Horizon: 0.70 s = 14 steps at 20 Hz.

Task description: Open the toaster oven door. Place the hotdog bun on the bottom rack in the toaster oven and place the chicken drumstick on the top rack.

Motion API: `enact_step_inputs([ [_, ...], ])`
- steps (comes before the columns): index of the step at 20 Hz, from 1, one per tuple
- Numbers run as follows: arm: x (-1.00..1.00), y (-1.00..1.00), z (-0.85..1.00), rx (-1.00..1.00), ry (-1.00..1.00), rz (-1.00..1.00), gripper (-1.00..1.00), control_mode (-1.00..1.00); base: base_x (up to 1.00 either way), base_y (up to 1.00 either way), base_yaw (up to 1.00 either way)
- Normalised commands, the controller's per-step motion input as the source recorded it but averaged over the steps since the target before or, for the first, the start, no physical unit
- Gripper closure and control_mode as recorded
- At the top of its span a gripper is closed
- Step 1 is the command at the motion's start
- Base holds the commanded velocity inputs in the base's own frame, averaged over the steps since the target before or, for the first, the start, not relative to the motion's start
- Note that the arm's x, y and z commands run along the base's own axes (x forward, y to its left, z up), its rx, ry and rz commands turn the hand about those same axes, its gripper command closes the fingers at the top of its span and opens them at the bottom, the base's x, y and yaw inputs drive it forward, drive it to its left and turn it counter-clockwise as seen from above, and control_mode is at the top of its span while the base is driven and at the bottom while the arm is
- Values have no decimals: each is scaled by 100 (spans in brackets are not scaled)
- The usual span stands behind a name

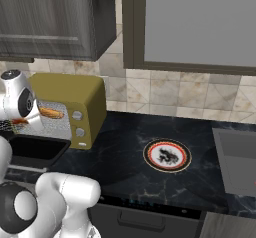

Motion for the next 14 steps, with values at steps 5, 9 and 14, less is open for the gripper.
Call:
enact_step_inputs([
  [5, 8, 33, -21, 2, 12, 4, 100, -100, 0, 0, 0],
  [9, 9, 22, -13, 0, 7, 0, 100, -100, 0, 0, 0],
  [14, 2, 11, -6, 0, 1, -2, 100, -100, 0, 0, 0],
])
